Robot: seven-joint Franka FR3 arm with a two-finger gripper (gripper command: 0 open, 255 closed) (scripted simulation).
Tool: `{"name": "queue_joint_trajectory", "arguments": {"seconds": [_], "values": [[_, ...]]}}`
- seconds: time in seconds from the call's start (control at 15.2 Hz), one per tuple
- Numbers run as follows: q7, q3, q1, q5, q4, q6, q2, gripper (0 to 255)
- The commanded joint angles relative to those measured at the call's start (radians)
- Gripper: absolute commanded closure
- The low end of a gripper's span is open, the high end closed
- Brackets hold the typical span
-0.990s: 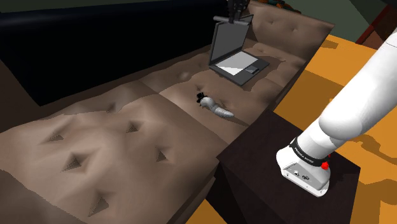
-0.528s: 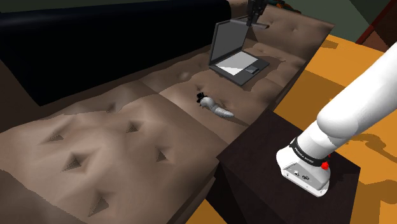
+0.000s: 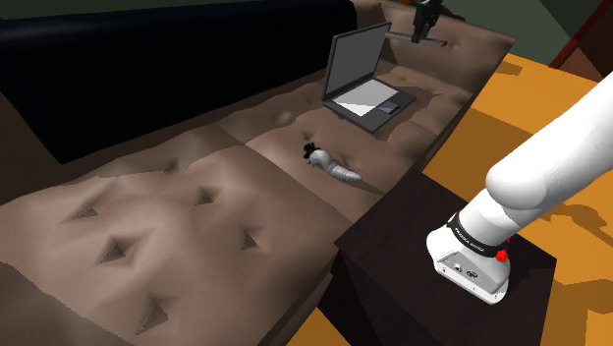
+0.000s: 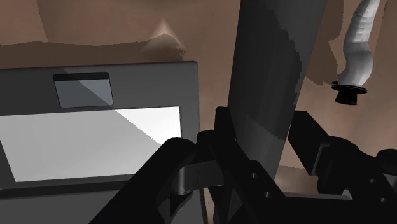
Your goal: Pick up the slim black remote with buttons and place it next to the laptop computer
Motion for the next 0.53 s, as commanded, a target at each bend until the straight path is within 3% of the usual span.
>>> {"name": "queue_joint_trajectory", "arguments": {"seconds": [0.0, 0.46], "values": [[-0.048, -0.025, -0.022, -0.005, 0.008, -0.007, 0.003, 255], [-0.219, -0.114, -0.104, -0.015, 0.052, -0.020, 0.038, 255]]}}
